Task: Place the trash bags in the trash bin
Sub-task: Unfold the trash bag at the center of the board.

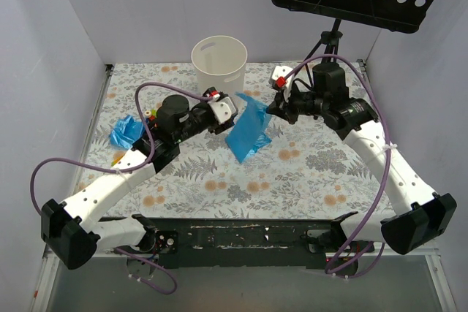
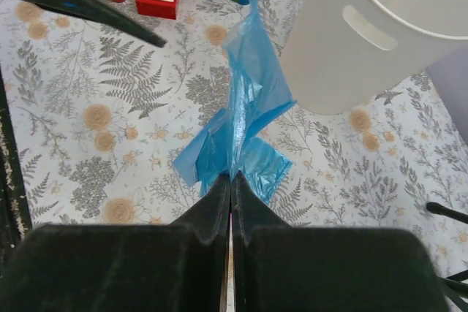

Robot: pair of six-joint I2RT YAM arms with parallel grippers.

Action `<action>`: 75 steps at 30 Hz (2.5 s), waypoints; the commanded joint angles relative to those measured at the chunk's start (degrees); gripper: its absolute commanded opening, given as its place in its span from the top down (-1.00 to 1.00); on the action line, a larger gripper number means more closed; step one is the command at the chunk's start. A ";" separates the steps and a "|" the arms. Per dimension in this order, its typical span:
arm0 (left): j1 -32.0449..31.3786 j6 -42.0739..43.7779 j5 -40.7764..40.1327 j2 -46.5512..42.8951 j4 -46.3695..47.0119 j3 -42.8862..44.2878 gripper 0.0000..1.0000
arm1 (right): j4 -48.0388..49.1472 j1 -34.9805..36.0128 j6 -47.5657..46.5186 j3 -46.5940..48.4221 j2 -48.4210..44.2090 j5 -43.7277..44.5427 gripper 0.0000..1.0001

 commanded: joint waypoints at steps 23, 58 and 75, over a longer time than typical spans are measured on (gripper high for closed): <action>7.38 -54.58 16.83 10.34 -3.26 11.31 -0.36 | 4.22 3.43 4.57 2.25 0.82 7.19 0.97; 9.23 -51.43 27.29 17.02 4.56 14.12 1.00 | 3.17 4.40 4.83 1.63 1.78 5.44 0.97; 8.70 -20.32 32.91 13.60 -8.79 14.47 1.00 | -4.05 1.32 12.21 14.02 8.98 -6.60 0.03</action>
